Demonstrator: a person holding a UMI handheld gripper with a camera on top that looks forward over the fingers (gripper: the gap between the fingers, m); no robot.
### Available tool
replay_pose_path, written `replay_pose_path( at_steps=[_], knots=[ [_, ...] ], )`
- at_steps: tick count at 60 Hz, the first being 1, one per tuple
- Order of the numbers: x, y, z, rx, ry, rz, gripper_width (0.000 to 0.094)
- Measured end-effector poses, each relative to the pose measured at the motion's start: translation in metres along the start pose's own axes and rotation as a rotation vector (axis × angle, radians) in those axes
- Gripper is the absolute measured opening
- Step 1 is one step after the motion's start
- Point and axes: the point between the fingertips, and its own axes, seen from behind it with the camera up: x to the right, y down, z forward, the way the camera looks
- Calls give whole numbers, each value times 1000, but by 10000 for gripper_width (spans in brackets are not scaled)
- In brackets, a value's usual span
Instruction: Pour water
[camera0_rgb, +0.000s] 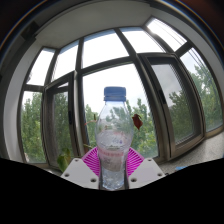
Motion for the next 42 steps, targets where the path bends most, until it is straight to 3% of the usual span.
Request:
replay_pose_path(
  at_steps=[6, 17, 26, 27, 30, 39, 42],
  knots=[
    [52, 78, -7, -151, 76, -158, 283],
    [110, 219, -25, -393, 109, -238, 283],
    [118, 277, -43, -498, 96, -229, 287],
    [117, 271, -39, -452, 96, -227, 285],
    [116, 271, -38, -464, 101, -231, 293],
    [119, 277, -41, -493, 115, -274, 523],
    [123, 282, -46, -533, 135, -280, 742]
  ],
)
